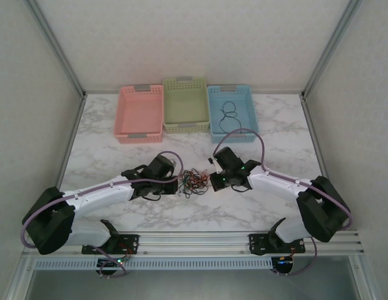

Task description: Untangle the cables

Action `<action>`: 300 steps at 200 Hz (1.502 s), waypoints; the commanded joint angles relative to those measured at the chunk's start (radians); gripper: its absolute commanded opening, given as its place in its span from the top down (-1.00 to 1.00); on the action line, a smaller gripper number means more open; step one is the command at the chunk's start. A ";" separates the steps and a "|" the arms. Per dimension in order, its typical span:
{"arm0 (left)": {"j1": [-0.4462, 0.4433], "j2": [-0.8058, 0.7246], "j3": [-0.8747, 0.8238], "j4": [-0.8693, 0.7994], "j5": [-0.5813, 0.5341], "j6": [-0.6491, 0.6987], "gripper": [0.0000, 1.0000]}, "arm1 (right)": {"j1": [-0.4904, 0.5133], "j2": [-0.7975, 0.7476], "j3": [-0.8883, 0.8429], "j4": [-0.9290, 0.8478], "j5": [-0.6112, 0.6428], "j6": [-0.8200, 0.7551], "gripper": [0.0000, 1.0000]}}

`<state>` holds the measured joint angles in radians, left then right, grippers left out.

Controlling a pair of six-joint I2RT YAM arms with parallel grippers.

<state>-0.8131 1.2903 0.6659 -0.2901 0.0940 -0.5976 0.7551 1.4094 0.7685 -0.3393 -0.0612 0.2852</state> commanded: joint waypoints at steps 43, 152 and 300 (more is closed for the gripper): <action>0.056 -0.079 -0.004 -0.130 -0.130 -0.009 1.00 | -0.064 -0.150 0.009 -0.089 0.295 0.057 1.00; 0.177 -0.631 0.027 -0.459 -0.390 -0.111 1.00 | -0.526 -0.343 -0.134 -0.143 0.383 0.243 1.00; 0.190 -0.608 0.068 -0.549 -0.569 -0.166 1.00 | -0.971 -0.433 -0.253 -0.104 0.192 0.382 1.00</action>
<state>-0.6441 0.7280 0.6838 -0.7612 -0.3408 -0.7223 -0.1440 1.0042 0.5461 -0.4583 0.1722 0.6006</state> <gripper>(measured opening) 0.054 0.056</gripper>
